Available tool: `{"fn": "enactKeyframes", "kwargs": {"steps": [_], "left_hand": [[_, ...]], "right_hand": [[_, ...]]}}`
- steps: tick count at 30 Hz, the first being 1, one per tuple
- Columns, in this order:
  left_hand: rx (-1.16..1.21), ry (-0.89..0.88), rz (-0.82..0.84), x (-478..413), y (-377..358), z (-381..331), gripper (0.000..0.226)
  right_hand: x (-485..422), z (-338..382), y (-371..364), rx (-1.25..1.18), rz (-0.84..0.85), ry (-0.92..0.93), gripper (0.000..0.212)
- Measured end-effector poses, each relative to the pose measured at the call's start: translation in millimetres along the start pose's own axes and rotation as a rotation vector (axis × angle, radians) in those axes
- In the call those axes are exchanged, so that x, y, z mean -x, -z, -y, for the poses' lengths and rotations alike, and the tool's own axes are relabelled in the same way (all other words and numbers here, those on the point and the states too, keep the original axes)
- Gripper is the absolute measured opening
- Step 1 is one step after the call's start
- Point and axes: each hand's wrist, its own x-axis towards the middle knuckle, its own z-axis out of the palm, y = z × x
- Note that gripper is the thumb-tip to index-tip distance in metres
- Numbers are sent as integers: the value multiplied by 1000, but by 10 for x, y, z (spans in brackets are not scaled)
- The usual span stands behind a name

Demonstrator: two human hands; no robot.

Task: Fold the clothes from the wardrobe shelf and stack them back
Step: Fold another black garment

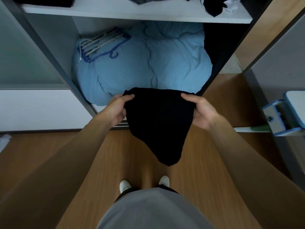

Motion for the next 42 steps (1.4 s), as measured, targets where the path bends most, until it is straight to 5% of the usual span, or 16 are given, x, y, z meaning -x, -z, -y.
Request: {"fn": "enactKeyframes", "kwargs": {"steps": [3,7,13,25,30,35,39,42], "left_hand": [[19,25,-44,17,-84,-48,32],[-87,62,132,59,-6,-90,54],[-189,-56,121,-16,87,-68,27],[-472,-115,-36,-107,94,-190,14],[-381,-106,-63,-143,88,-218,34],[-201,-123,133,-161,241,-243,66],[-261,-154,84,-197,227,-232,63],[-185,-157,20,-241,213,-243,54]], "right_hand": [[-28,-86,66,61,9,42,33],[-82,-174,-10,-46,-7,102,31],[-159,-171,-67,97,-17,87,39],[-310,-78,-104,279,-203,83,22],[-334,-39,-87,263,-210,87,28],[-373,-9,-47,297,-248,82,31],[-401,15,-22,168,-150,90,39],[-418,-34,18,-46,-14,191,70]]}}
